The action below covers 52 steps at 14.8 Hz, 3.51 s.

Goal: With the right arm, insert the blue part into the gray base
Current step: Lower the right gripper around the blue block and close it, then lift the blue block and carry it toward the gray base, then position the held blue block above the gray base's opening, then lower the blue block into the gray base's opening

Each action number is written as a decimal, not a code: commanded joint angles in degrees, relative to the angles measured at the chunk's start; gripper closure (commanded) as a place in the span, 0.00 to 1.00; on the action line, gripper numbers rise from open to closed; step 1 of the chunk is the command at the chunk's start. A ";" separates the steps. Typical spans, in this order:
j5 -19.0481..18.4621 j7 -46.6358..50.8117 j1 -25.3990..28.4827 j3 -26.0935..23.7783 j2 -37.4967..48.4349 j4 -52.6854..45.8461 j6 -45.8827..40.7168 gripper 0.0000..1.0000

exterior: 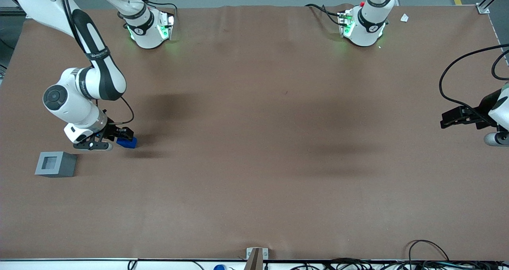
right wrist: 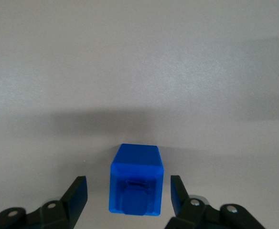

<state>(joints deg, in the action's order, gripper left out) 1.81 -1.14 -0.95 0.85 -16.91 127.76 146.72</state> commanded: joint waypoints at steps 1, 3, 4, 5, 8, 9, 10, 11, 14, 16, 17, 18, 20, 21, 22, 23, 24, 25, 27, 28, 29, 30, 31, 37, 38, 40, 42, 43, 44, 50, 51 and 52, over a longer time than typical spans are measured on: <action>-0.40 -0.35 -0.80 -0.41 -0.76 0.13 0.67 0.24; -0.40 -0.35 -1.33 -0.41 -1.20 0.04 0.58 0.27; -0.40 -0.18 -1.33 -0.41 -1.55 -0.05 0.58 0.30; -0.32 0.00 -1.33 -0.41 -1.73 -0.05 0.58 0.33; -0.31 0.00 -1.33 -0.41 -2.17 -0.05 0.50 0.50; -0.23 0.09 -1.33 -0.41 -2.17 -0.14 0.50 0.58; -0.05 0.18 -1.33 -0.41 -2.17 -0.23 0.24 0.65; 0.21 0.27 -1.24 -0.41 -2.17 -0.31 -0.20 0.73; 0.21 0.97 -1.33 -0.41 -1.82 -1.10 -0.55 0.91; 0.21 0.88 -1.42 -0.24 -1.11 -3.90 -6.58 0.93; 0.13 0.97 -1.94 -0.23 -0.68 -6.79 -11.93 0.93; 0.21 0.97 -2.21 -0.23 -0.50 -10.47 -17.90 0.93; 0.21 0.36 -3.43 -0.23 -0.76 -16.90 -25.92 0.93; 0.13 0.09 -3.88 -0.15 -0.93 -19.97 -29.00 0.93; -0.05 0.00 -4.23 -0.15 -1.02 -22.44 -31.73 0.93; -0.14 0.00 -5.10 -0.15 -1.02 -24.46 -33.41 0.94; -0.31 -0.52 -5.89 -0.15 -1.02 -25.70 -33.78 0.94; -0.31 -2.09 -6.60 -0.15 -1.02 -26.59 -33.78 0.94; -0.31 -4.21 -8.62 -0.15 -1.11 -28.69 -33.95 0.95; -0.31 -5.35 -9.32 -0.15 -1.11 -29.05 -34.13 0.95; -0.31 -7.10 -10.11 -0.15 -1.11 -29.58 -34.22 0.95; -0.31 -8.86 -10.99 -0.15 -1.11 -30.37 -34.22 0.95; -0.31 -10.18 -11.96 -0.15 -1.20 -31.07 -34.22 0.95; -0.40 -16.17 -15.57 -0.15 -5.14 -35.63 -33.87 0.94; -0.58 -16.43 -16.09 -0.15 -6.03 -36.95 -33.87 0.94; -0.58 -18.00 -17.06 -0.15 -8.13 -38.98 -33.78 0.94; -0.58 -18.63 -17.76 -0.15 -10.50 -41.08 -33.69 0.94; -0.67 -18.46 -17.94 -0.15 -11.56 -42.14 -33.61 0.95; -0.67 -18.28 -18.12 -0.15 -12.62 -43.02 -33.60 0.95; -0.84 -18.72 -19.88 -0.06 -17.19 -46.98 -33.60 0.96; -0.84 -18.63 -20.14 -0.06 -17.98 -47.59 -33.60 0.96; -0.84 -18.63 -20.40 -0.06 -18.86 -48.21 -33.60 0.97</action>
<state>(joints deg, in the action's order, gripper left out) 1.73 -19.38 -20.18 1.53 -33.48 82.52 113.85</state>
